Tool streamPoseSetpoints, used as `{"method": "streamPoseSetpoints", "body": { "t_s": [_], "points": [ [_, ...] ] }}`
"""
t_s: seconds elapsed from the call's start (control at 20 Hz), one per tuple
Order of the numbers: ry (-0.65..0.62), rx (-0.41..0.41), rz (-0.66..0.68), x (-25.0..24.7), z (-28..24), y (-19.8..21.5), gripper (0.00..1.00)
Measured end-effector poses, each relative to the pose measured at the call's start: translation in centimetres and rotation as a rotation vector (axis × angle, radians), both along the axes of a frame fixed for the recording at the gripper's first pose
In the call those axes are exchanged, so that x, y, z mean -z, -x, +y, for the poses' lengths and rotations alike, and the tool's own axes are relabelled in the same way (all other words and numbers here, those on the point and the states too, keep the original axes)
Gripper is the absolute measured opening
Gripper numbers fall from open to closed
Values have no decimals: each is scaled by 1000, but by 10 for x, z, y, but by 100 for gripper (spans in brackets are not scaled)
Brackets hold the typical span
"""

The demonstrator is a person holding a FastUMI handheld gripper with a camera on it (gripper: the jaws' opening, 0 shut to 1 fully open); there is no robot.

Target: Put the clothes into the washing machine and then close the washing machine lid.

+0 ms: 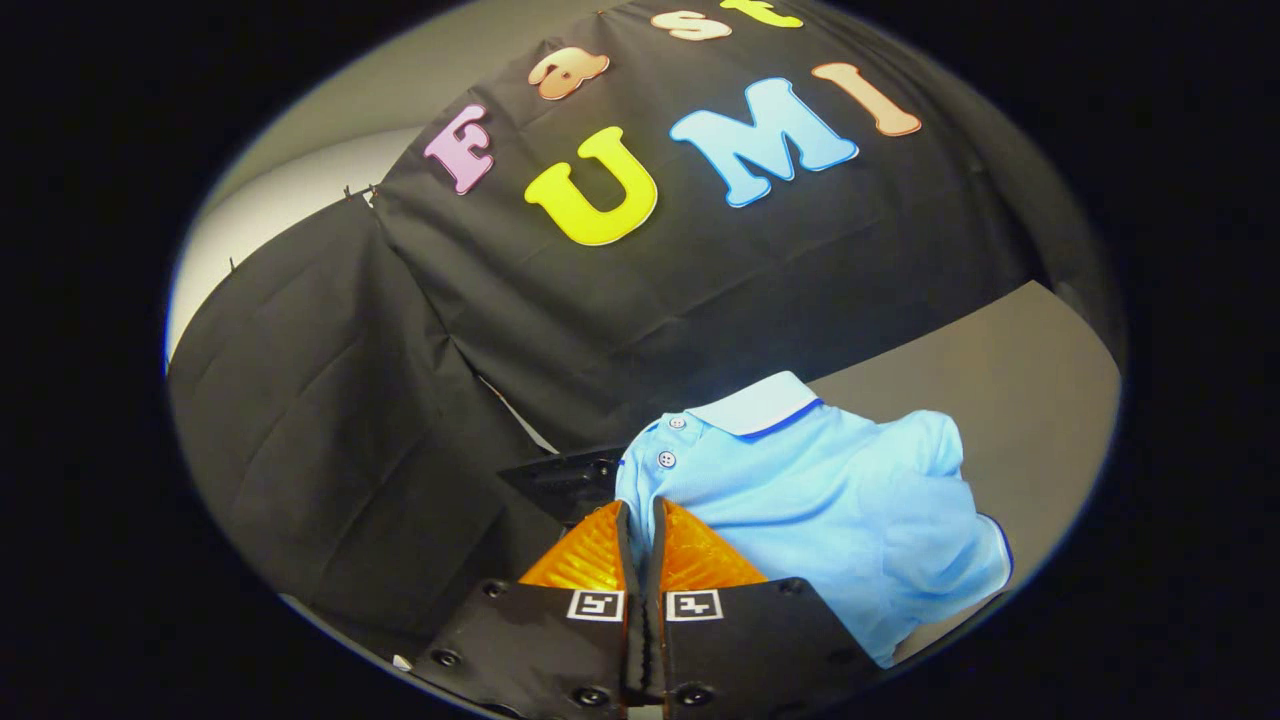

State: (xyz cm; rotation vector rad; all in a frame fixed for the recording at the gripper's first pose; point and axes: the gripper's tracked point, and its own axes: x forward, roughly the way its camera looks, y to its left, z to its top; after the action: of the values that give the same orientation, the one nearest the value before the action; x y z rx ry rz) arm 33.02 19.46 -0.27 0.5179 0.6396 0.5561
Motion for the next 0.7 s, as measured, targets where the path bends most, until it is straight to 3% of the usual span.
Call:
{"method": "streamPoseSetpoints", "body": {
  "t_s": [0.7],
  "points": [
    [-108, -92, 8, -20, 87, 20, 1]
  ]
}}
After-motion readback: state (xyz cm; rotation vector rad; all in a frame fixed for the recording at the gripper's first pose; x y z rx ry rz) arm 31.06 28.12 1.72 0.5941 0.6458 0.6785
